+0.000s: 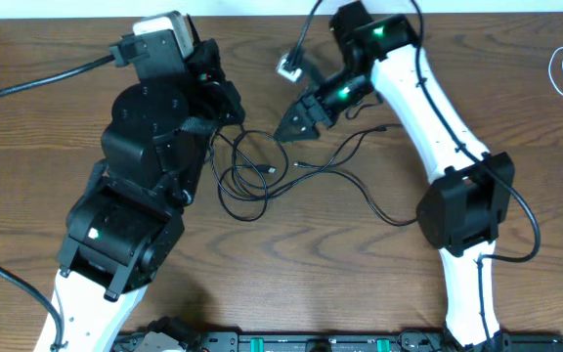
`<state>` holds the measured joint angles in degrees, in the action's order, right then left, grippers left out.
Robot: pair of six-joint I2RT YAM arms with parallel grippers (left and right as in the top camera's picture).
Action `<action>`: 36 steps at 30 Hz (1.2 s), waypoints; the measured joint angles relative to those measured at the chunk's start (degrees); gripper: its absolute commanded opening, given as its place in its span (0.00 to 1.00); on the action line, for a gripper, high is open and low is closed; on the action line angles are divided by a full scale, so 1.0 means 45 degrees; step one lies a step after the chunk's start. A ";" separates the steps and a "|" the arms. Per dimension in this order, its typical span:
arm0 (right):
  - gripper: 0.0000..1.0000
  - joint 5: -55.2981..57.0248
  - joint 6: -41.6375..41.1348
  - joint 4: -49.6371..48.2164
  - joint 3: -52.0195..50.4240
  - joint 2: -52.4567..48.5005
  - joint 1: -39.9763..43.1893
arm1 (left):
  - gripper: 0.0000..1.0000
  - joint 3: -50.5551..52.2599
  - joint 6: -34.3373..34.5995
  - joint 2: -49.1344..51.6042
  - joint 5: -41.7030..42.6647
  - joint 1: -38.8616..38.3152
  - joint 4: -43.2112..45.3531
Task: Untangle cables
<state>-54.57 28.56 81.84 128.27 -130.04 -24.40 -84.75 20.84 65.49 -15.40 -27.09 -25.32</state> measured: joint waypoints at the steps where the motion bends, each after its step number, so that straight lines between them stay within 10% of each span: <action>1: 0.75 0.0092 0.0039 -0.0010 -0.0039 0.0000 -0.0209 | 0.08 0.0000 0.0039 0.0005 -0.0005 0.0044 -0.0005; 4: 0.61 0.0471 0.0151 -0.0287 -0.0248 0.0000 -0.0831 | 0.08 0.0000 0.0083 0.0005 -0.0005 0.0107 -0.0005; 10: 0.03 0.1399 -0.0253 -0.1617 -0.1404 0.0000 -0.1564 | 0.08 0.0000 0.0083 0.0005 0.0000 0.0141 -0.0073; 36: 0.01 1.0244 -0.7368 -0.2438 -0.1710 -0.0005 0.4566 | 0.07 0.0000 0.0078 -0.0005 0.0126 0.6688 -0.0617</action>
<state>-8.47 -4.60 70.87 120.57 -130.06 -3.86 -84.75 21.19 65.47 -14.83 3.01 -28.10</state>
